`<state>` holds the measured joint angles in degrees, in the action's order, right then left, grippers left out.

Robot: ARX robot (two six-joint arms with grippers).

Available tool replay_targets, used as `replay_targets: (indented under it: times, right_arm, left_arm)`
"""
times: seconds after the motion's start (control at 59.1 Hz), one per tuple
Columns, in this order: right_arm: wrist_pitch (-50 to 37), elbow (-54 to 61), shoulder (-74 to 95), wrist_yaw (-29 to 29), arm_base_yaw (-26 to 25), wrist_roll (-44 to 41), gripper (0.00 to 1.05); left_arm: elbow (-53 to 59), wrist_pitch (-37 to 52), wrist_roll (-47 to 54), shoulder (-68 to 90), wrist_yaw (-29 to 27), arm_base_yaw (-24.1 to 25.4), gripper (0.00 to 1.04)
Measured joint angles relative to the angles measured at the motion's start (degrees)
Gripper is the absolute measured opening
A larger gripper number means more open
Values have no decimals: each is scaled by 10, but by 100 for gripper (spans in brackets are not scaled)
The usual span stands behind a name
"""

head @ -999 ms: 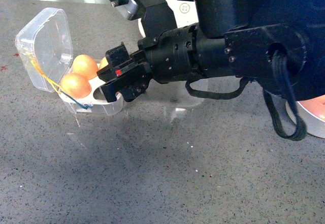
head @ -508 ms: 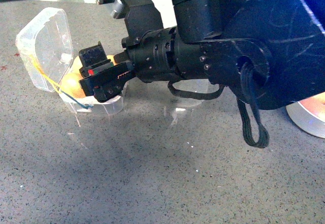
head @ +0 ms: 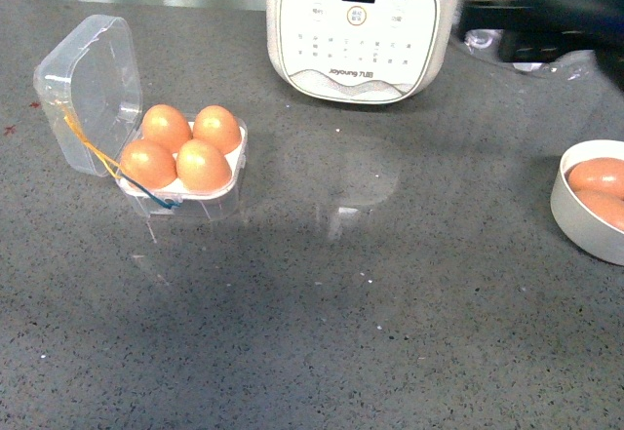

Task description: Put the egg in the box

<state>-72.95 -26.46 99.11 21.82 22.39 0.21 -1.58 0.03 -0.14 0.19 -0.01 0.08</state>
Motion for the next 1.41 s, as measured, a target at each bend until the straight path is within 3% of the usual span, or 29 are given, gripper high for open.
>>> replay_targets:
  times: [0.237, 0.457, 0.88, 0.948, 1.033, 1.405]
  right_arm:
    - [23, 114, -120, -63, -61, -2, 3]
    - [112, 183, -281, -113, -116, -2, 3]
    - [248, 244, -479, -168, -170, -2, 3]
    - [278, 250, -514, -210, -200, -2, 3]
    - [309, 255, -551, -214, -219, -2, 3]
    - [435, 262, -693, -217, -223, -2, 3]
  left_arm:
    - [0, 0, 0, 0, -1, 0, 98]
    - [0, 0, 0, 0, 0, 0, 98]
    - [0, 0, 0, 0, 0, 0, 98]
    - [0, 0, 0, 0, 0, 0, 98]
    - [0, 0, 0, 0, 0, 0, 98]
    - [0, 0, 0, 0, 0, 0, 98]
